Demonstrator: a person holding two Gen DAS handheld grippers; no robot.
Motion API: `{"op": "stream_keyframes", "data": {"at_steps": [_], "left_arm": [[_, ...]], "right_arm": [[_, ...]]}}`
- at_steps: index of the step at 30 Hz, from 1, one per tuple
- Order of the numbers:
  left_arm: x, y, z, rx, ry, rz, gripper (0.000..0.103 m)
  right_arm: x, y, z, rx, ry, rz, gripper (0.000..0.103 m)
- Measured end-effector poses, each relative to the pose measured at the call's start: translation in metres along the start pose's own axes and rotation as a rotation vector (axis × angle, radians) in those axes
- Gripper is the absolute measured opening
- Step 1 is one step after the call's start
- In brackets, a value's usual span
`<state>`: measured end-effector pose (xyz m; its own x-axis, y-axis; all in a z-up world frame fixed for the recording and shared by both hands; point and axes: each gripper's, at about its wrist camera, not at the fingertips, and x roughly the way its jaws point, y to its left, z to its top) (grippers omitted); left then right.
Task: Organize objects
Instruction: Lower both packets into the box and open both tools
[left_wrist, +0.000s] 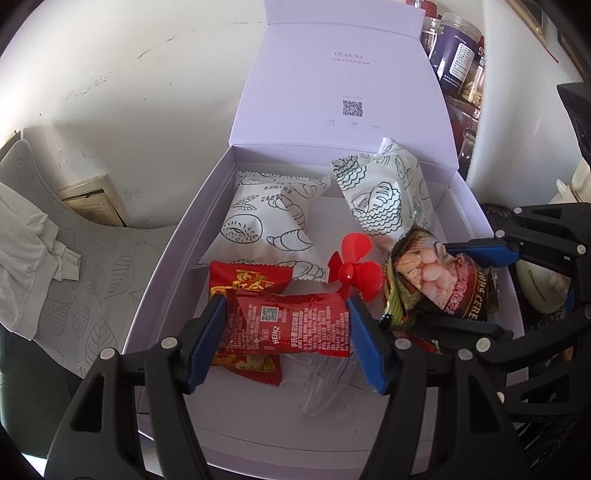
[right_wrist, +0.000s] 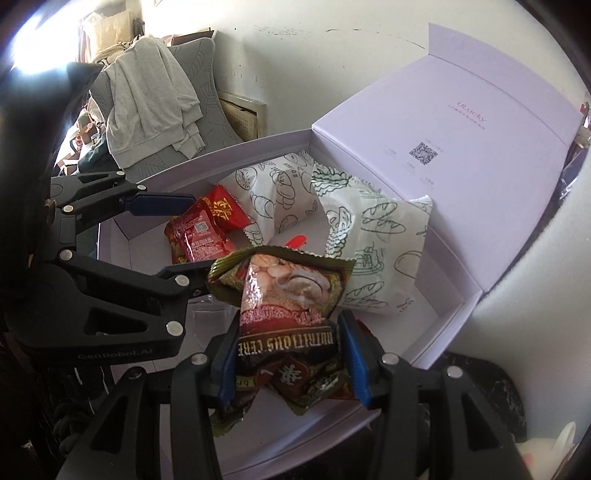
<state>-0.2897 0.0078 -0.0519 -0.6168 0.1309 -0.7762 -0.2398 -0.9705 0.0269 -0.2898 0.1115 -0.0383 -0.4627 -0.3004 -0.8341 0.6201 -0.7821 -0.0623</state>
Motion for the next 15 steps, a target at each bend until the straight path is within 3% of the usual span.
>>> {"op": "stream_keyframes", "data": {"at_steps": [10,15], "left_arm": [[-0.0038,0.0017,-0.0046,-0.021,0.033,-0.017,0.068],[-0.0076,0.0061,-0.0036,-0.065,0.048,0.037,0.073]], "right_arm": [[-0.0025,0.0061,-0.0073,-0.015,0.018,-0.002,0.054],[-0.0081,0.0088,-0.0074,0.013,0.022,-0.016,0.064]]}}
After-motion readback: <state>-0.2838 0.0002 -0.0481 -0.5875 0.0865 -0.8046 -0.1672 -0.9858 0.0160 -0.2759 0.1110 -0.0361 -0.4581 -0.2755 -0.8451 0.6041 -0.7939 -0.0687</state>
